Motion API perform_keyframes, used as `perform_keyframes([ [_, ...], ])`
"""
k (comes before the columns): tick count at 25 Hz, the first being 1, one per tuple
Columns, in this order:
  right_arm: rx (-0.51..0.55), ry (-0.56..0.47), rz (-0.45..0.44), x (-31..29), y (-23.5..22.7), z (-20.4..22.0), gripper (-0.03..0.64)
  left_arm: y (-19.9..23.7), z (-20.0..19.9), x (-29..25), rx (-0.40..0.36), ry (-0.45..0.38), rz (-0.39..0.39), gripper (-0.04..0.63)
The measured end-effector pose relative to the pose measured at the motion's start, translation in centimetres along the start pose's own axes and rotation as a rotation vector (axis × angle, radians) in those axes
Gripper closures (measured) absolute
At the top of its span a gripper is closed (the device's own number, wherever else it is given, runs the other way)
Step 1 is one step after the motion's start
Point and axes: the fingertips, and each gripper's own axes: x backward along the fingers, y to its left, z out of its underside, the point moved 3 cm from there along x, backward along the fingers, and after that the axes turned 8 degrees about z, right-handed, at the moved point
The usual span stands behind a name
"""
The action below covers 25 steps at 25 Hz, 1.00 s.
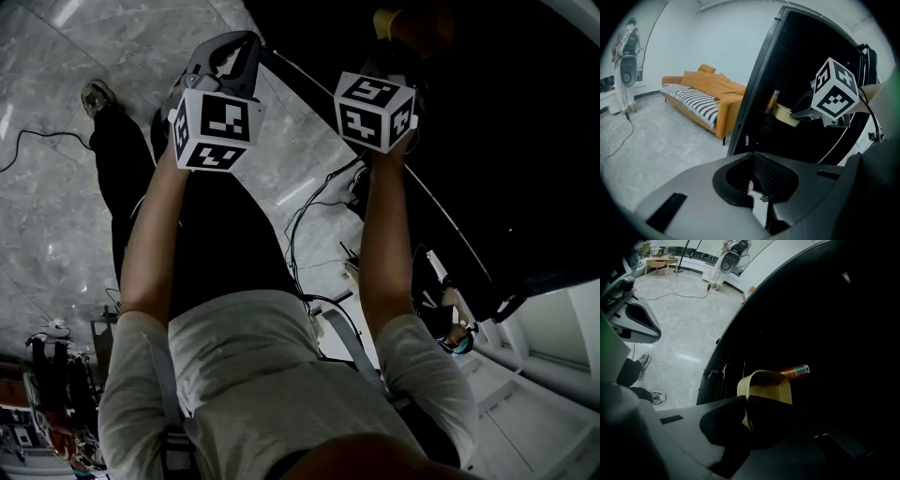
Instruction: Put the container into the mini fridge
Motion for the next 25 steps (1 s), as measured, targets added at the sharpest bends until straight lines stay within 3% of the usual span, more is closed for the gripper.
perform_keyframes([
  [10, -0.030, 0.007, 0.074, -1.0, -1.0, 0.0, 0.574, 0.6, 2.3, 2.7, -0.021, 0.088, 0.010, 0.583],
  [13, -0.021, -0.003, 0.090, -1.4, -0.9, -0.1, 0.574, 0.7, 1.5, 3.2, -0.014, 0.081, 0.018, 0.583],
  [17, -0.089, -0.033, 0.084, -1.2, -1.5, -0.3, 0.574, 0.5, -0.5, 3.6, -0.046, 0.053, 0.030, 0.583],
  [18, -0.101, -0.041, 0.085, -1.0, -1.7, -0.3, 0.564, 0.3, -0.8, 3.7, -0.052, 0.053, 0.031, 0.583],
  [20, -0.119, -0.060, 0.088, -0.5, -2.0, -0.6, 0.459, 0.3, -1.2, 4.2, -0.066, 0.059, 0.029, 0.583],
  [25, -0.171, -0.131, 0.108, 2.9, -3.9, -1.7, 0.456, -1.1, -3.5, 6.6, -0.040, 0.051, 0.039, 0.583],
])
